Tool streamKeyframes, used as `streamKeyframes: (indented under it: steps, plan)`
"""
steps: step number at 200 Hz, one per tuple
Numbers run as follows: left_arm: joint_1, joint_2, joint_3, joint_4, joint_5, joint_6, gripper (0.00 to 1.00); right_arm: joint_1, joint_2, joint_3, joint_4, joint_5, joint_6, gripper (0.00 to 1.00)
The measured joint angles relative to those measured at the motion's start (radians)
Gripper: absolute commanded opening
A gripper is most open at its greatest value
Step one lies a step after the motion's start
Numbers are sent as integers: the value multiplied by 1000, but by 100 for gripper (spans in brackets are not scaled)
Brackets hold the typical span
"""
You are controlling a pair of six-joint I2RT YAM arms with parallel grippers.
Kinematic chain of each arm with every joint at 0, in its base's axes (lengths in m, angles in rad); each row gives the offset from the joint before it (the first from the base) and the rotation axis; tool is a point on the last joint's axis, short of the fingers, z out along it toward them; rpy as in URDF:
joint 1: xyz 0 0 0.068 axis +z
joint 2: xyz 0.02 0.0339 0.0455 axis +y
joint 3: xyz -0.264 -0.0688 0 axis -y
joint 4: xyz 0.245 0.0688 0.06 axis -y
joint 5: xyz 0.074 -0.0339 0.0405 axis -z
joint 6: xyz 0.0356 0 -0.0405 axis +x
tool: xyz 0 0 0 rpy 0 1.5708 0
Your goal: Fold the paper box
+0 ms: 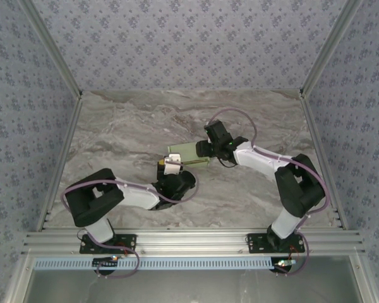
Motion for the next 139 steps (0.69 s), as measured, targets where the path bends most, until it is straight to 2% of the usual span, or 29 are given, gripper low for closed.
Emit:
streamKeyframes:
  steps: [55, 92, 117, 139]
  plan:
    - [0, -196, -77, -161, 162, -19, 64, 0, 4, 2, 0, 3, 0, 62]
    - [2, -461, -154, -301, 320, 14, 70, 0, 4, 4, -2, 15, -8, 62]
    - [51, -604, -155, -378, 464, 47, 70, 0, 5, 5, -3, 19, -19, 62]
    - [120, -660, -148, -431, 562, 64, 70, 0, 11, 9, -3, 19, -31, 62]
